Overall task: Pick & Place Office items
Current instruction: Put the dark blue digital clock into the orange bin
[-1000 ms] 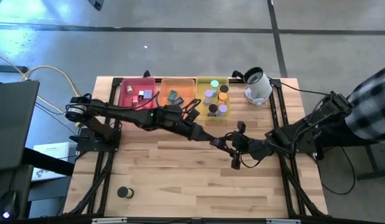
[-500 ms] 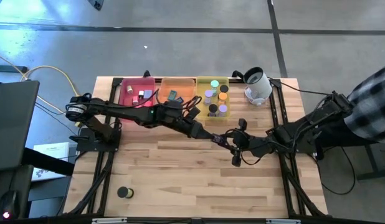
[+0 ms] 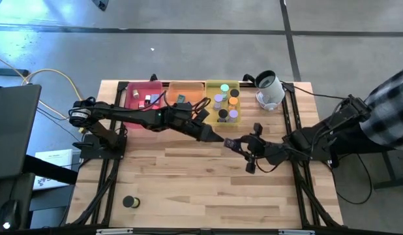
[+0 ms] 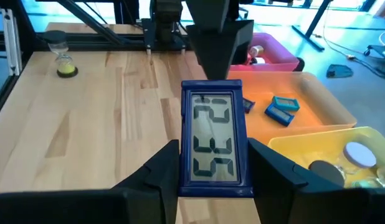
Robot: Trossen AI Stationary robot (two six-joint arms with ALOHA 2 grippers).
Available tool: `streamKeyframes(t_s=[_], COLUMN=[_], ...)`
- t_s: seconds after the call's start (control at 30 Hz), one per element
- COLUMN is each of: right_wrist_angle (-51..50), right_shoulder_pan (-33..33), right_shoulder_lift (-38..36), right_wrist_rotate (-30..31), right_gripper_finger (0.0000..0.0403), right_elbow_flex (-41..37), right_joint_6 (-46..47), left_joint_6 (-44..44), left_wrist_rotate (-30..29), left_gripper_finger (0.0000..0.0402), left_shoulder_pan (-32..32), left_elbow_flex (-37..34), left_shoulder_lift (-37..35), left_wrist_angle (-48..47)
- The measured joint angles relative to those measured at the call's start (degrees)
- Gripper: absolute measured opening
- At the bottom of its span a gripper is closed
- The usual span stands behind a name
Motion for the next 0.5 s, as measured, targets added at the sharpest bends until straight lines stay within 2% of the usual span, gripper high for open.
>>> streamKeyframes(t_s=[0.3,0.5], right_wrist_angle=[1.2,3.9], right_shoulder_pan=[-3.2,-3.7], right_shoulder_lift=[0.0,0.0], right_wrist_rotate=[-2.0,-3.2], right_gripper_finger=[0.0139,0.0139], right_elbow_flex=[0.0,0.0], right_joint_6=[-1.2,-4.6], left_joint_6=[-0.9,-1.0], left_wrist_rotate=[-1.4,-4.6], left_gripper_finger=[0.0193,0.0193], left_shoulder_pan=[-0.4,-1.8], left_elbow_flex=[0.0,0.0], left_shoulder_lift=[0.0,0.0], left_wrist_angle=[-0.6,-1.6])
